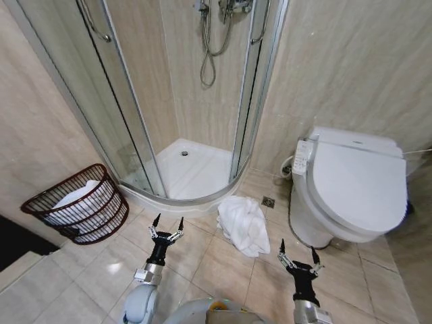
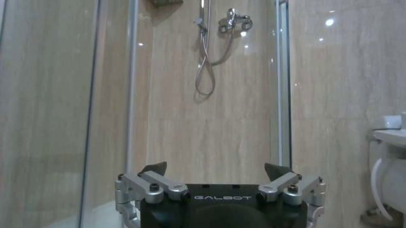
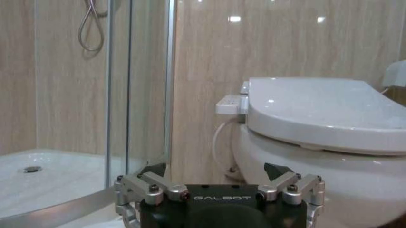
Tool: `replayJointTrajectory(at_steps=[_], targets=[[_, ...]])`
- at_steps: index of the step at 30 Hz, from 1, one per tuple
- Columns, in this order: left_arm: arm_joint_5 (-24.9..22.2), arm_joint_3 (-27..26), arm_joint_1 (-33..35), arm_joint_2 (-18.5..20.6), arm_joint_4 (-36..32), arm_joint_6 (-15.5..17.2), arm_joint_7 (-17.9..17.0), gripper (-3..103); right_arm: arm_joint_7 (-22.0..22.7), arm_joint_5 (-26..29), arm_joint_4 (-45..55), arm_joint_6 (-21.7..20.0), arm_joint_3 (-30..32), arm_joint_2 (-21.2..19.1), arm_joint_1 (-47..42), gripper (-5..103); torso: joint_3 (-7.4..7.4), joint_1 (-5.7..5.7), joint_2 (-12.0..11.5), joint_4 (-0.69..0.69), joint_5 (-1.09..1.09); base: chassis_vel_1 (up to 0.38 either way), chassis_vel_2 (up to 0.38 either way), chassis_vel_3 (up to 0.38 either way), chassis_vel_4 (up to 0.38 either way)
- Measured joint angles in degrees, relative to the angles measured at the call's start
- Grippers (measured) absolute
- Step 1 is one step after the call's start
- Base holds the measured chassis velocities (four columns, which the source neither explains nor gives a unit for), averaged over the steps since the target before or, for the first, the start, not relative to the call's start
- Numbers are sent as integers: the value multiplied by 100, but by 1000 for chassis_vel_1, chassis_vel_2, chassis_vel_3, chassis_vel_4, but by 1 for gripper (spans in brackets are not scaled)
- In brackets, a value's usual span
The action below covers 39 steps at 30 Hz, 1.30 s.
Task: Discard the used towel into the hamper.
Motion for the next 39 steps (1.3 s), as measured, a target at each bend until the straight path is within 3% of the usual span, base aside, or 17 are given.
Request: replayJointTrajectory(at_steps=[19, 29, 33, 39], targets=[[-44, 22, 28, 78, -9, 94, 91, 100, -148, -4, -98, -55, 14, -62, 25, 100, 11, 1, 10, -1, 0, -182, 188, 194, -179], [-43, 17, -1, 117, 57, 92, 97, 100, -1074, 576, -522, -33, 124, -381, 131, 100, 10, 0, 15, 1, -1, 79, 20, -2, 58], [-67, 15, -49, 142, 110, 23, 7, 100, -1773, 1029, -829, -424, 153, -442, 376, 100, 13, 0, 15, 1, 0, 63, 49, 65, 64], [-101, -14, -63, 174, 145, -51, -36, 100, -2231, 1380, -1081, -1118, 187, -459, 761, 100, 14, 0, 16, 0, 0, 3, 41, 58, 18]])
